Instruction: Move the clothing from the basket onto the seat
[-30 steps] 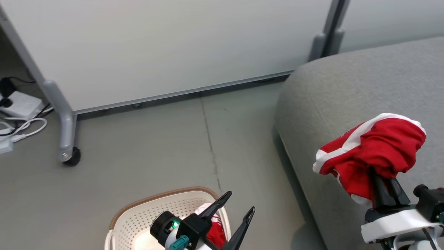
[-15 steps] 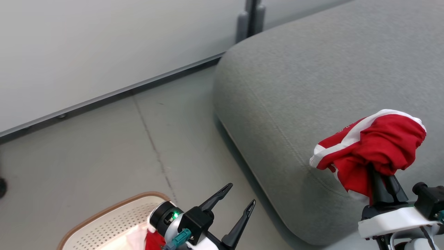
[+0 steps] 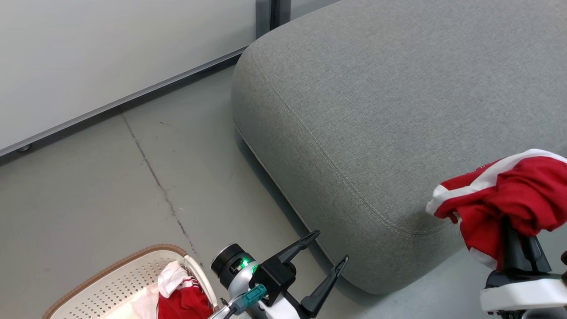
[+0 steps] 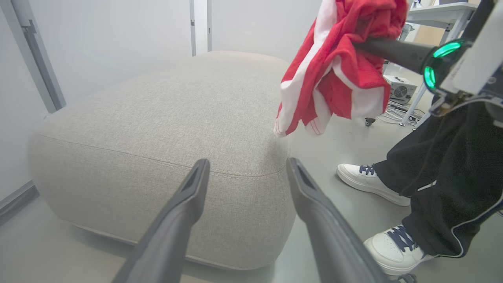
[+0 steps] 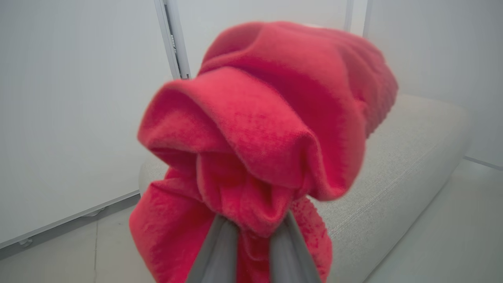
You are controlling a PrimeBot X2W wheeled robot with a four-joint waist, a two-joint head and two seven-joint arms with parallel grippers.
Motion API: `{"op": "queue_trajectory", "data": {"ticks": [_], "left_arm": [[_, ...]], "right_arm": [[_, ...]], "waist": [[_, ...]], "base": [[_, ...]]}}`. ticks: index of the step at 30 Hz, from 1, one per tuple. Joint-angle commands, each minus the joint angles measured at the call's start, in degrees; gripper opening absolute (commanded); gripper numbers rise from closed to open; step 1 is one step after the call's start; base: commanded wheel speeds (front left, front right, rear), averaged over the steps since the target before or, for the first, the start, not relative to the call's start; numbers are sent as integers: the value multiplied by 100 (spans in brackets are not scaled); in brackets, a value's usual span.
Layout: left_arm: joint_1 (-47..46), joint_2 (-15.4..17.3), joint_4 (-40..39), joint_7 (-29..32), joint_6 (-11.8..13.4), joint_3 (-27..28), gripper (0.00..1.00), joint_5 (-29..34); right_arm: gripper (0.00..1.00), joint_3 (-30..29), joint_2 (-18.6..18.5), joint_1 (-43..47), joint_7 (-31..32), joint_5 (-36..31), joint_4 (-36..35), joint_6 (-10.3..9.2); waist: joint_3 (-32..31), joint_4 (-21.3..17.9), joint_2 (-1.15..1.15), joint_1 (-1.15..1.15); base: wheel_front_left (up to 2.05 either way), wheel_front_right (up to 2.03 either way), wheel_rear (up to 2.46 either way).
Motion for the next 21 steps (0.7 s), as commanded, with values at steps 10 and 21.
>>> {"op": "queue_trajectory", "data": {"ticks": [10,21], "left_arm": [[-183,26,37,5,-8,-148,100,-161],[-230,115,-165,5,-8,160,100,143]], "right_arm": [[0,-106,84,88,-26,-80,-121,1],[0,-182,-254,-656,-26,-7,-382,2]], "waist": [[-6,2,0,0],[268,39,0,0]], "base": [[0,0,0],[0,0,0]]}}
